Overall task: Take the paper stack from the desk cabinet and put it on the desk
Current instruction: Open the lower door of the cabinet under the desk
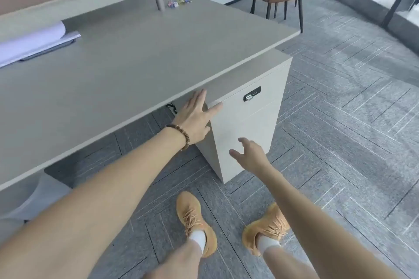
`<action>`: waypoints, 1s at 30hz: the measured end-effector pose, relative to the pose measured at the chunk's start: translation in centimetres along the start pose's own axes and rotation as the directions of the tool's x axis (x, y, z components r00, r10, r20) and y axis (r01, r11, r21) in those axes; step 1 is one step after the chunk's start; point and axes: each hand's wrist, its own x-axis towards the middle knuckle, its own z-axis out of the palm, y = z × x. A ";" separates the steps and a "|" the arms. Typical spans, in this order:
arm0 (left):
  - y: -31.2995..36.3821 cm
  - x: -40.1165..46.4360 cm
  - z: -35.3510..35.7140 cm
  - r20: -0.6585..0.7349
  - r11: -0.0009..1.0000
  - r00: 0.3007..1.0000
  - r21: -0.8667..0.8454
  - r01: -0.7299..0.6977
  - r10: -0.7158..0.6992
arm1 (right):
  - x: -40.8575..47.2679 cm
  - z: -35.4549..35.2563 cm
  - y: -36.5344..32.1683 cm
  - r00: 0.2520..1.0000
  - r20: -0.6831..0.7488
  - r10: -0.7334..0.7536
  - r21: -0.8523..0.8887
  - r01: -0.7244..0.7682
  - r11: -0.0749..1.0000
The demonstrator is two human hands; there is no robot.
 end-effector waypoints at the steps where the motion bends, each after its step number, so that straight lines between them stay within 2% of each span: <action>1: -0.2 0.8 0.6 0.016 0.997 1.000 0.069 -0.028 0.027 | 0.6 0.9 0.2 1.000 0.006 0.027 0.036 -0.027 0.999; 4: -0.5 2.9 1.7 0.017 0.978 0.995 0.187 -0.095 0.094 | 2.0 3.2 0.6 0.995 0.034 0.094 0.127 -0.098 0.987; 7: -0.7 5.3 2.3 -0.007 0.963 0.992 0.244 -0.117 0.122 | 3.9 5.4 1.2 0.990 0.003 0.142 0.241 -0.139 0.961; 13: -1.6 7.6 3.1 -0.005 0.970 0.993 0.212 -0.117 0.121 | 7.5 8.4 0.0 0.966 -0.142 0.216 0.543 -0.107 0.833; 16: -1.6 7.8 3.6 -0.031 0.974 0.993 0.202 -0.107 0.115 | 8.7 9.9 -0.9 0.943 -0.175 0.283 0.626 -0.115 0.771; 19: -1.6 7.9 3.8 -0.048 0.971 0.991 0.214 -0.108 0.121 | 9.5 11.0 -1.1 0.917 -0.246 0.316 0.613 -0.106 0.783; 22: -1.7 7.8 3.9 -0.066 0.969 0.990 0.223 -0.108 0.125 | 9.8 10.9 -0.8 0.909 -0.300 0.288 0.558 -0.078 0.826; 30: -1.3 7.7 3.6 -0.021 0.976 0.997 0.204 -0.074 0.080 | 7.6 9.0 0.0 0.918 -0.307 0.253 0.371 -0.129 0.919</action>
